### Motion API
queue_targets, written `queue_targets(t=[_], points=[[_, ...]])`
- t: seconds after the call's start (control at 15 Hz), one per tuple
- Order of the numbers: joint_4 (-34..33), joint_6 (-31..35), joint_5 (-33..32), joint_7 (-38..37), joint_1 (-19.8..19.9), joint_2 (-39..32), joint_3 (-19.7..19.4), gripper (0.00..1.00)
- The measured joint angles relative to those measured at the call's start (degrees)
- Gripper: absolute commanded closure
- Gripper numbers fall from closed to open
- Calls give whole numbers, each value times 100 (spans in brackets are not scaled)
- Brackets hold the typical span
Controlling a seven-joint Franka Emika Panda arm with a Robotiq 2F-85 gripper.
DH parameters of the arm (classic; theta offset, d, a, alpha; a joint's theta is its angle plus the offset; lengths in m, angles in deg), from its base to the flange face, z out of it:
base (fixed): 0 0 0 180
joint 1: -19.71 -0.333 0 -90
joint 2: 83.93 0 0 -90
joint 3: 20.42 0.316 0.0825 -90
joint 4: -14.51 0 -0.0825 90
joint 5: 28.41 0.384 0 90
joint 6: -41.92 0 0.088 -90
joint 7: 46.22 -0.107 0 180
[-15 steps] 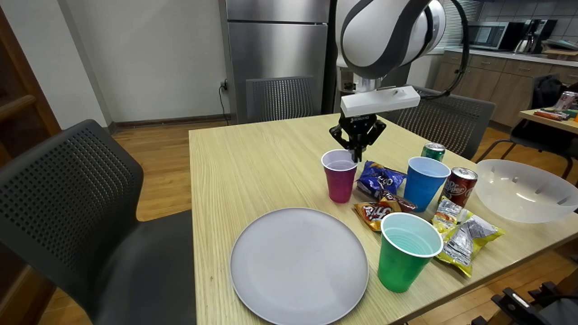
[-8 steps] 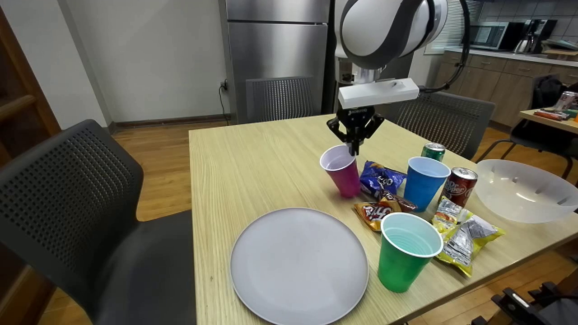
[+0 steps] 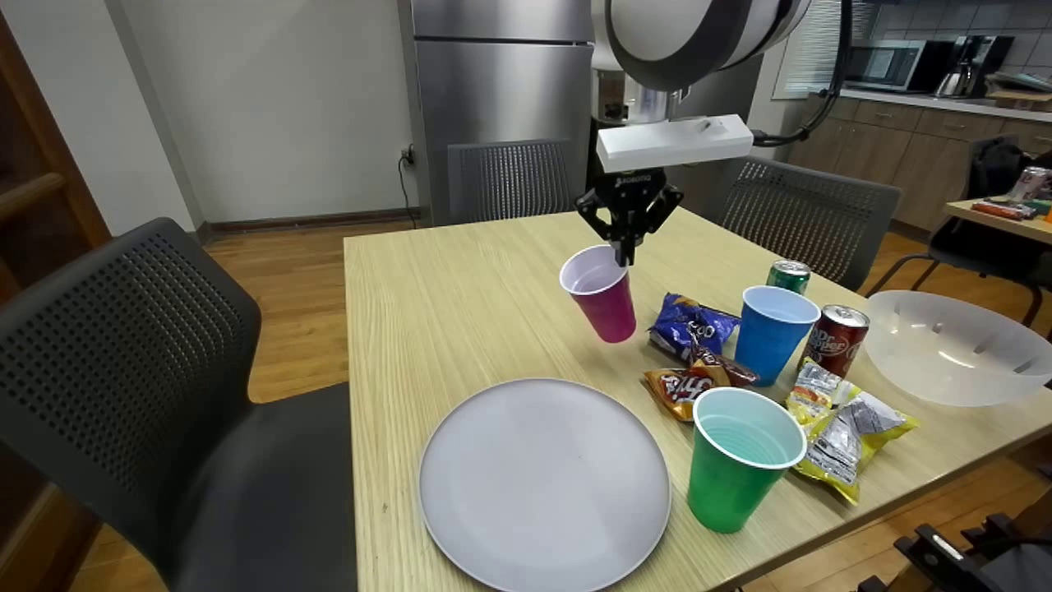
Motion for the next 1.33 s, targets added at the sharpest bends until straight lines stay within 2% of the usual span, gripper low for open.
queue_targets(t=[0.87, 1.33], points=[[179, -197, -415, -1057, -846, 235, 561, 99], [175, -446, -440, -1260, -1023, 214, 883, 99]])
